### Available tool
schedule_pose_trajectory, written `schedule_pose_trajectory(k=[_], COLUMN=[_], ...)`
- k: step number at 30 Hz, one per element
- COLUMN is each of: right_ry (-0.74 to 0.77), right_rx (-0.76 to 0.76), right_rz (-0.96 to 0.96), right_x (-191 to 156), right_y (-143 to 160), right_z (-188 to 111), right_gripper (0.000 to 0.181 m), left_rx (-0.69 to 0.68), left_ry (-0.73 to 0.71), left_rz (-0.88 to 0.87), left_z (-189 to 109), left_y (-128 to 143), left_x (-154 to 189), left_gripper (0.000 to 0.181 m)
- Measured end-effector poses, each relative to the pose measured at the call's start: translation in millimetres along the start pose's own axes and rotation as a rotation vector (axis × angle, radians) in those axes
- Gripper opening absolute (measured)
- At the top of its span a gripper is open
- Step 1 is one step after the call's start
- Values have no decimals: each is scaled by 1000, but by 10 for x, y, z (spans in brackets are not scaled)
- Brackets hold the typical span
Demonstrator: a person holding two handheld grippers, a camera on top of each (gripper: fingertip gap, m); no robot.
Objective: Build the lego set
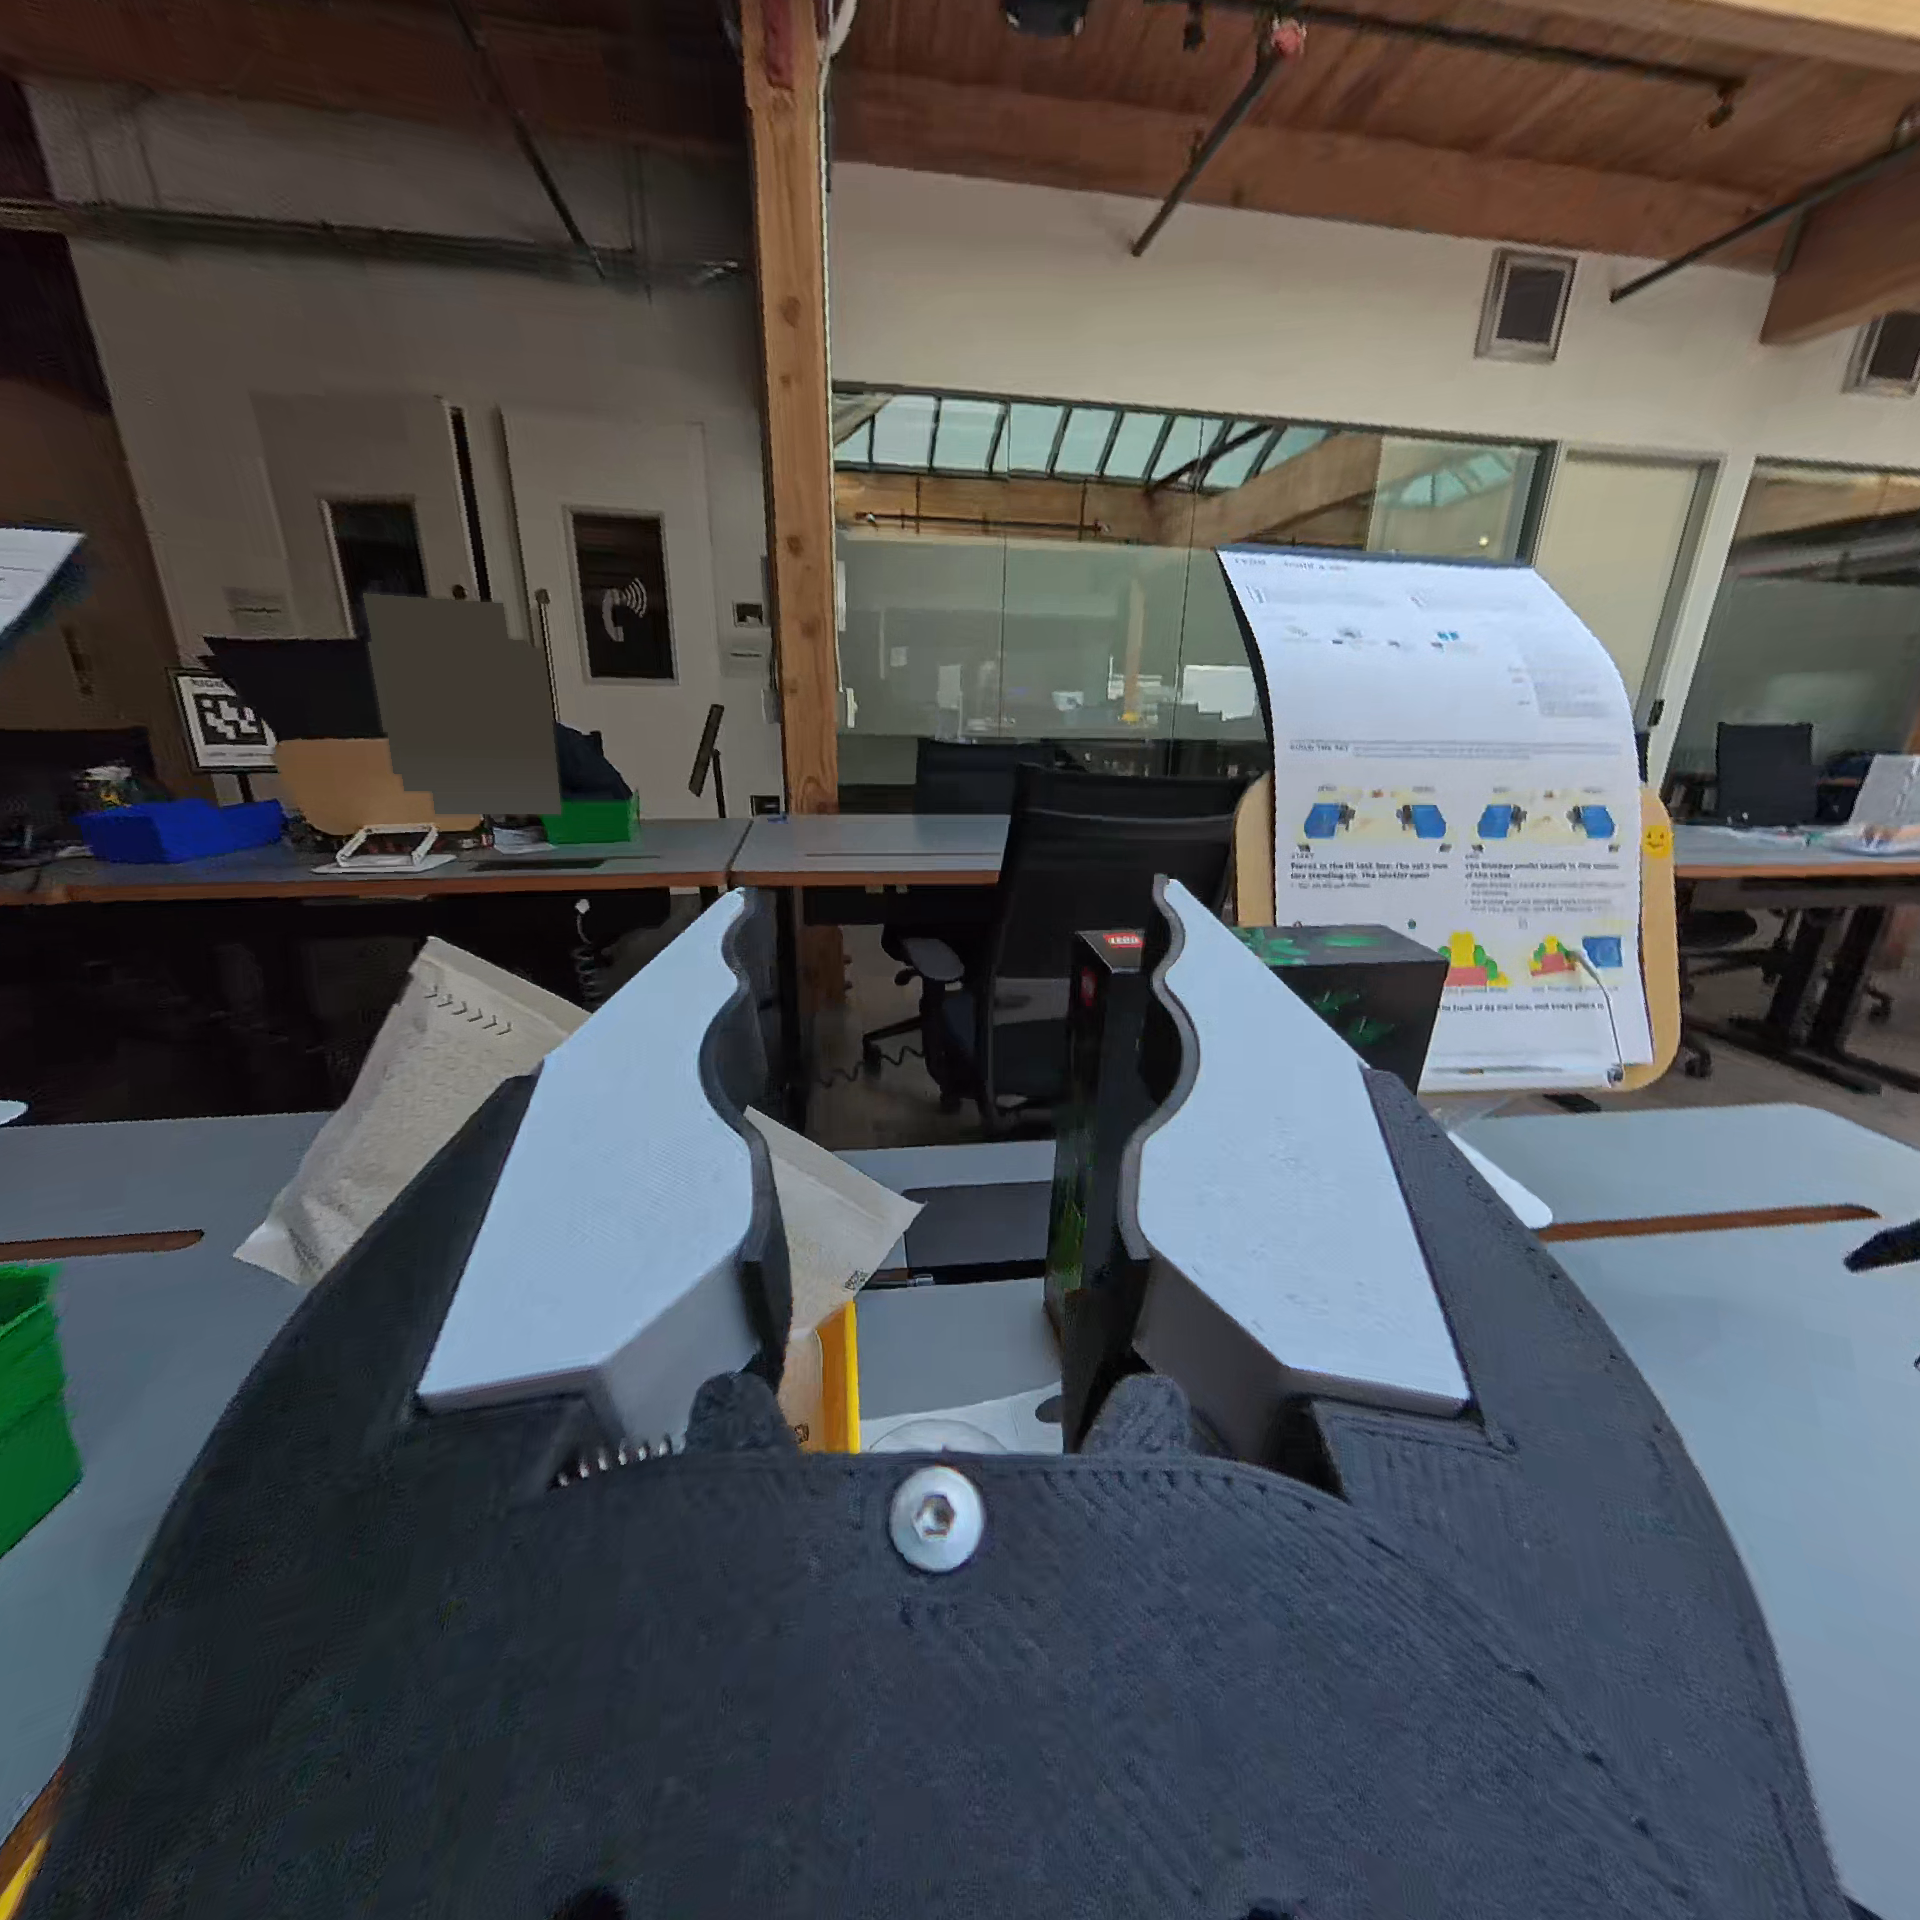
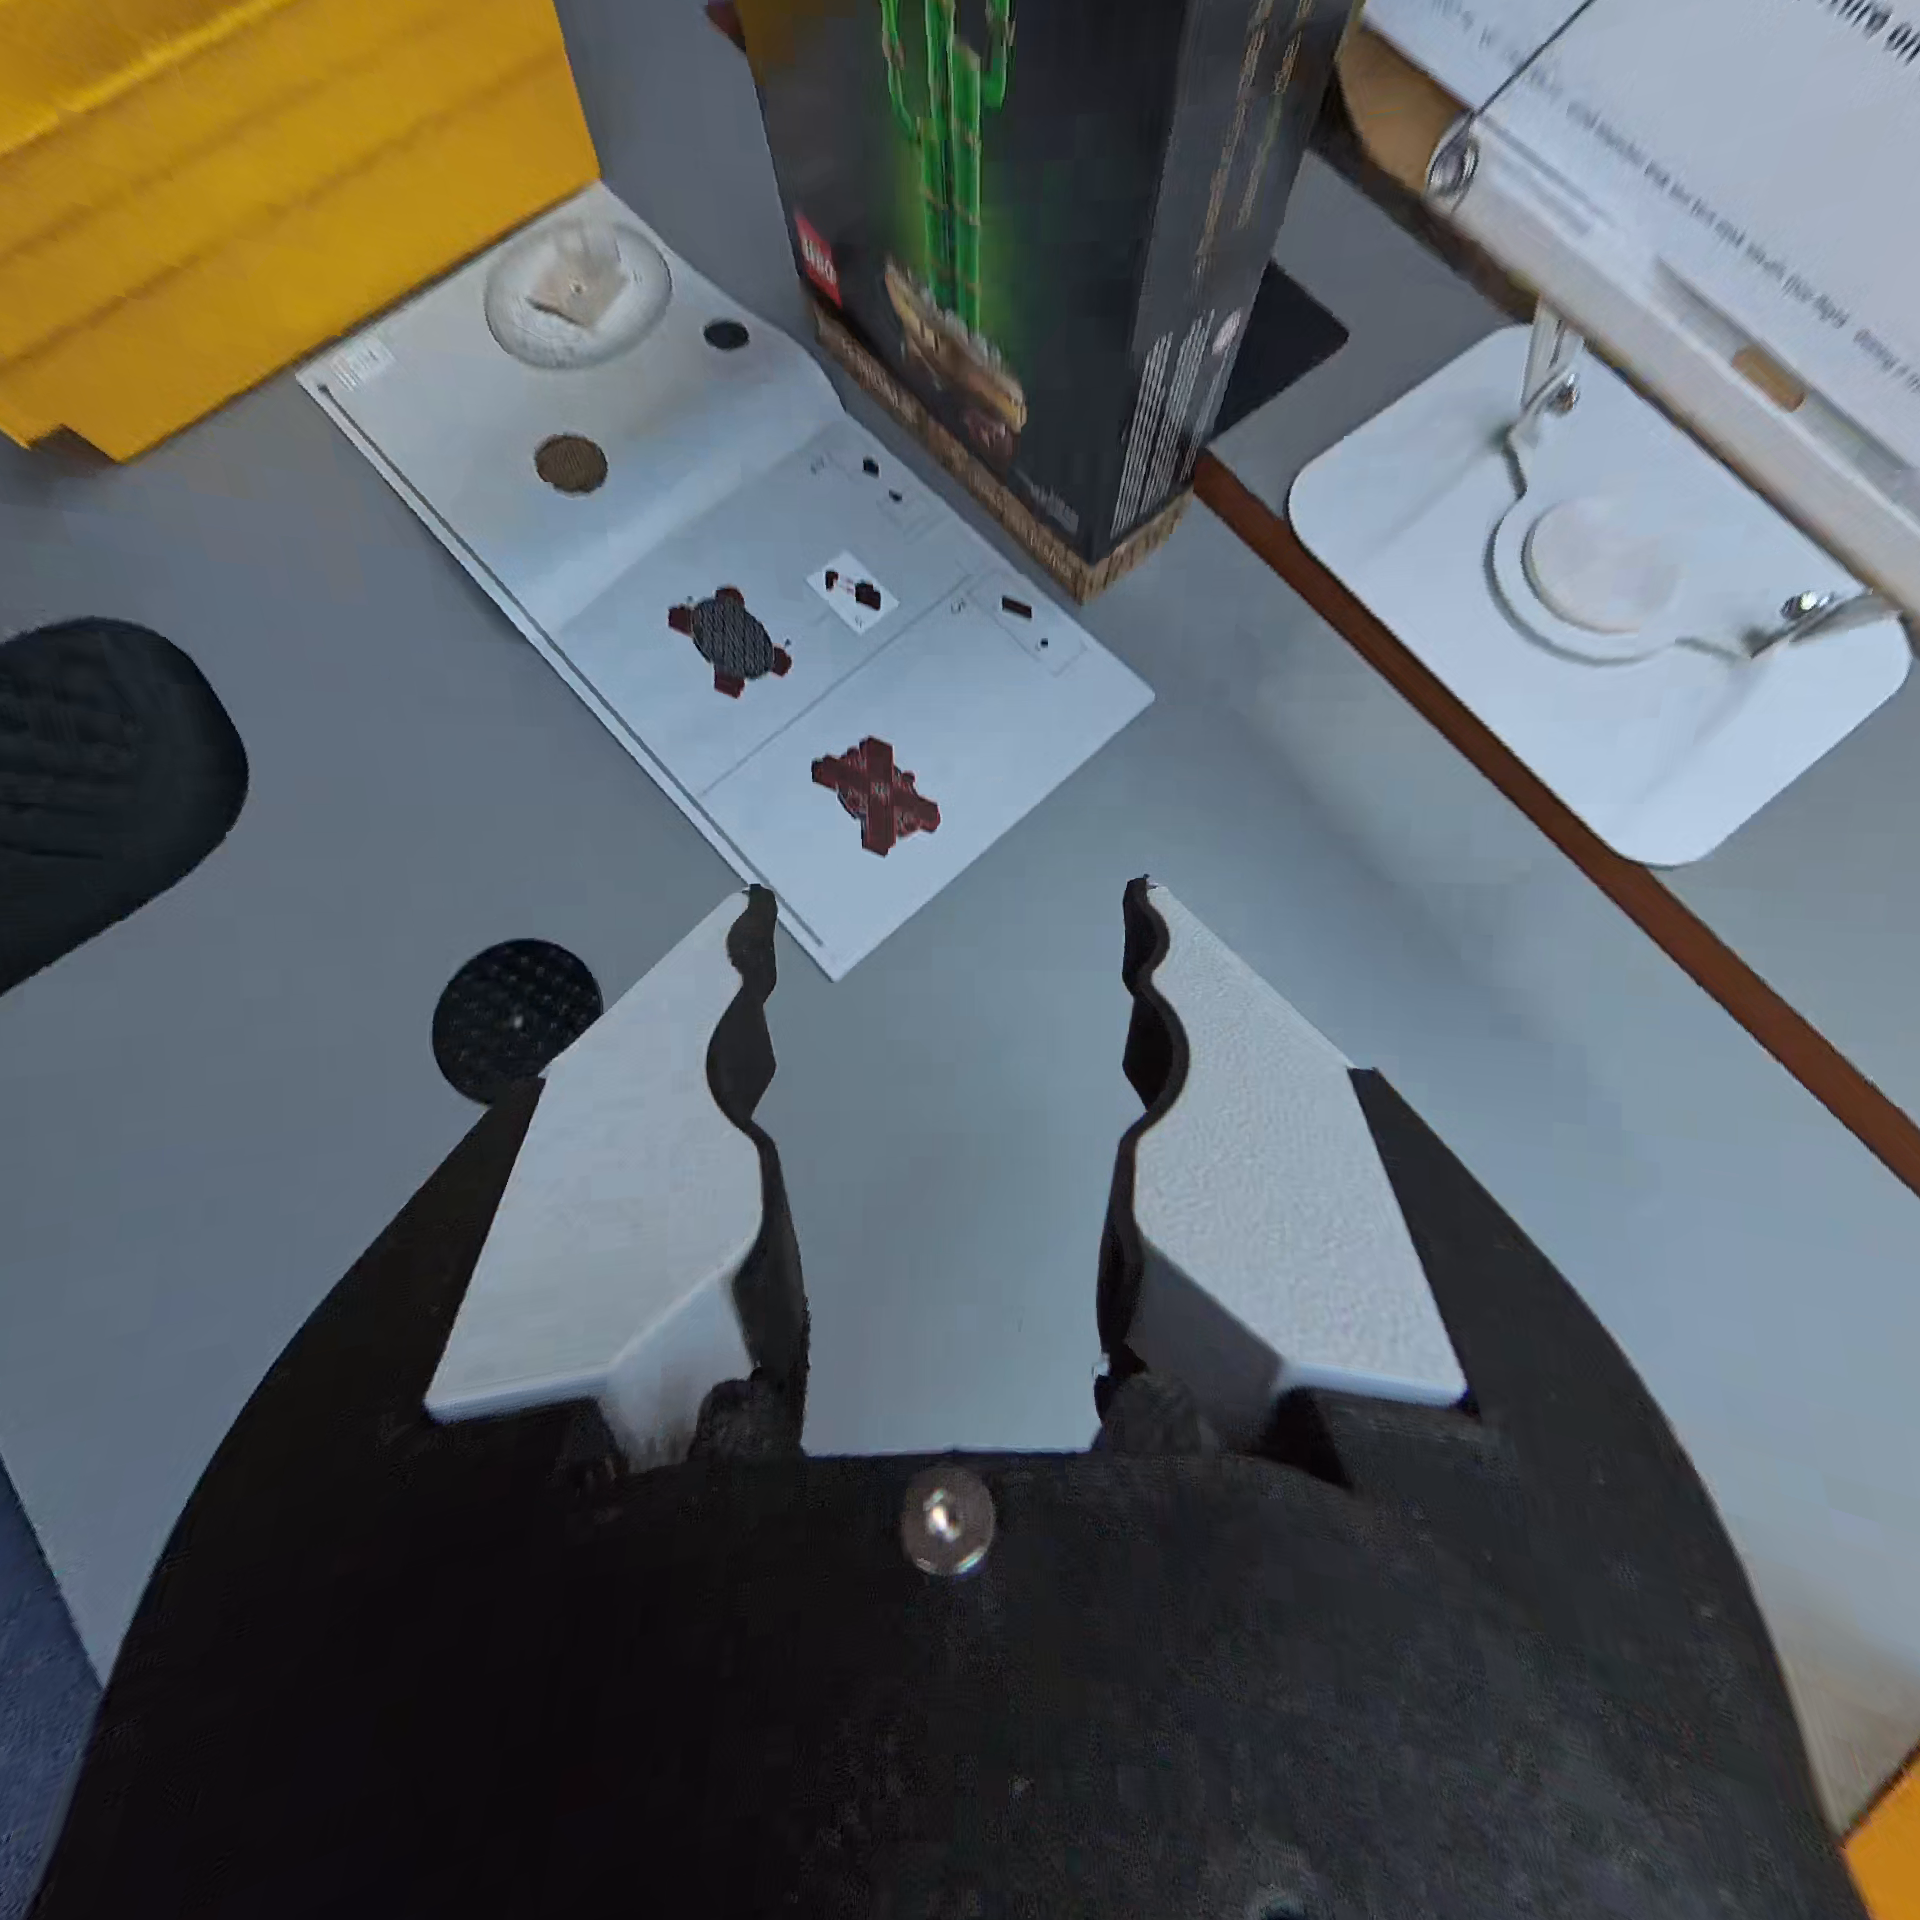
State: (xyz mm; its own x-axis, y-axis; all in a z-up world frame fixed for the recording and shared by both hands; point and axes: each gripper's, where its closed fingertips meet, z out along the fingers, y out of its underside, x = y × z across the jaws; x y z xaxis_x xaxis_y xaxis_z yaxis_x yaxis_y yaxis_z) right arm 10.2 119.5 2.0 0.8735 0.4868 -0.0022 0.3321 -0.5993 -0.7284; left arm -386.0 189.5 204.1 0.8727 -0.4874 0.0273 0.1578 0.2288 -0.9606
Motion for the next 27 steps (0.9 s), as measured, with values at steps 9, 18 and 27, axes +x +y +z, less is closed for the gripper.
schedule_pose_trajectory(k=[9,18,27], right_ry=[-99,-13,115], right_rx=[577,532,567], right_rz=[-218,-337,-352], right_x=[-276,-249,27], right_y=[-1024,-757,-717], right_z=[-650,-539,-621], right_gripper=[87,76,76], left_rx=[90,9,-3], left_ry=[23,80,184], left_rz=[-73,-6,-149], left_z=[-191,29,95], left_y=[-186,-149,-51], left_x=[-137,157,426], left_gripper=[68,70,64])
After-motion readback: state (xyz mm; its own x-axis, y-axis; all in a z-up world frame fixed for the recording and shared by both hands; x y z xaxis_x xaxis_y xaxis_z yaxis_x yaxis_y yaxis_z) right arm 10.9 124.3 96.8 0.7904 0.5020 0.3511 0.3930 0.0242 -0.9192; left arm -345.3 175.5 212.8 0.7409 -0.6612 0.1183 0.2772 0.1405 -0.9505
